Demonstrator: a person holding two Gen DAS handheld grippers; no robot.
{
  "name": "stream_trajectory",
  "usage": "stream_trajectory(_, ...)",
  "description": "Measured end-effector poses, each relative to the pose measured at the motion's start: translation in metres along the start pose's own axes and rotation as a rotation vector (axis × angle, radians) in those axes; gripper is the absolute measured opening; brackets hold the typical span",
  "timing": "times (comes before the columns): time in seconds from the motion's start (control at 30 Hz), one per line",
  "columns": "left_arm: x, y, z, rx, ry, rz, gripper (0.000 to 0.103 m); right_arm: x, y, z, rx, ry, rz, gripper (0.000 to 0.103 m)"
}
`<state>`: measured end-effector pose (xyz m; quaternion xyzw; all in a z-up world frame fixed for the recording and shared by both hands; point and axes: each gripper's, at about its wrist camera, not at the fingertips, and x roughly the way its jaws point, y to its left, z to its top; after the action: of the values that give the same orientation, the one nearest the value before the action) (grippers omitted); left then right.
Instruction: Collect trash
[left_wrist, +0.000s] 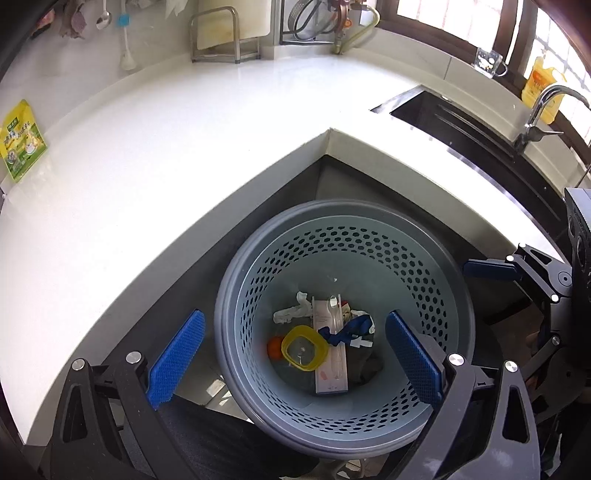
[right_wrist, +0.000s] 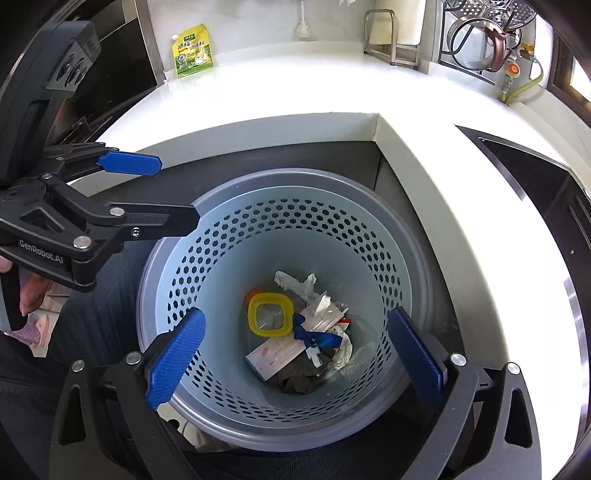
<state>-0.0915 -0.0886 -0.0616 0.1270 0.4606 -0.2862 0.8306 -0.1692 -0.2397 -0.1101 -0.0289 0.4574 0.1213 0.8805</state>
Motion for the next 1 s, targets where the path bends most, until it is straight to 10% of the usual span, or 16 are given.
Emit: stream_trajectory(1.0, 0.0054, 0.0032, 0.0015, -0.006, 0.022, 0.015, 0.096, 0.0006, 0.0041, 0.0067, -0.014, -0.012, 0.007, 0.094)
